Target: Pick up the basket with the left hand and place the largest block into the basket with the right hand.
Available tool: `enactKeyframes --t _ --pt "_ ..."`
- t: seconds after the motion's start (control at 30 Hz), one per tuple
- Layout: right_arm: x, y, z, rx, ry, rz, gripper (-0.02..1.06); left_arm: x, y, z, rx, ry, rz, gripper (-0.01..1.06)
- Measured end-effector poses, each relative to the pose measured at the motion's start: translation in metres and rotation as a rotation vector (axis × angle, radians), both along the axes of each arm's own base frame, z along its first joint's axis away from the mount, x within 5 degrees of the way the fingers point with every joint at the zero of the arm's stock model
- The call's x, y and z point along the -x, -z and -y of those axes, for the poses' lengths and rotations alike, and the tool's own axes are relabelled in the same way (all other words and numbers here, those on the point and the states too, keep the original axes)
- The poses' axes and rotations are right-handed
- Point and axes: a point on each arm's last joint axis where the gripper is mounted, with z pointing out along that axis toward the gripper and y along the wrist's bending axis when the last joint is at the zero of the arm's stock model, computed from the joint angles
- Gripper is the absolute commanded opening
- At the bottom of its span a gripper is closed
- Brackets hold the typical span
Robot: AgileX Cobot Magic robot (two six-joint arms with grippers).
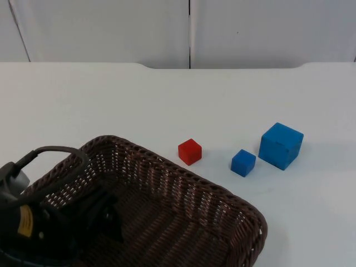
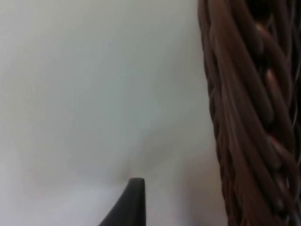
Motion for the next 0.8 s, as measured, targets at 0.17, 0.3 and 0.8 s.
enactKeyframes --t 0.17,0.3,0.8 --pt "0.0000 0.0000 0.0000 0.000 0.000 0.000 1.05 -0.0003 -0.0001 0.0002 0.003 0.000 0.003 0.57" --pt "0.0000 0.0000 0.0000 0.000 0.000 0.000 1.05 -0.0004 -0.0002 0.0003 0.004 0.000 0.005 0.32" --pt "0.0000 0.0000 0.0000 0.000 0.000 0.000 1.05 -0.0010 -0.0069 0.0013 0.033 -0.018 0.029 0.04"
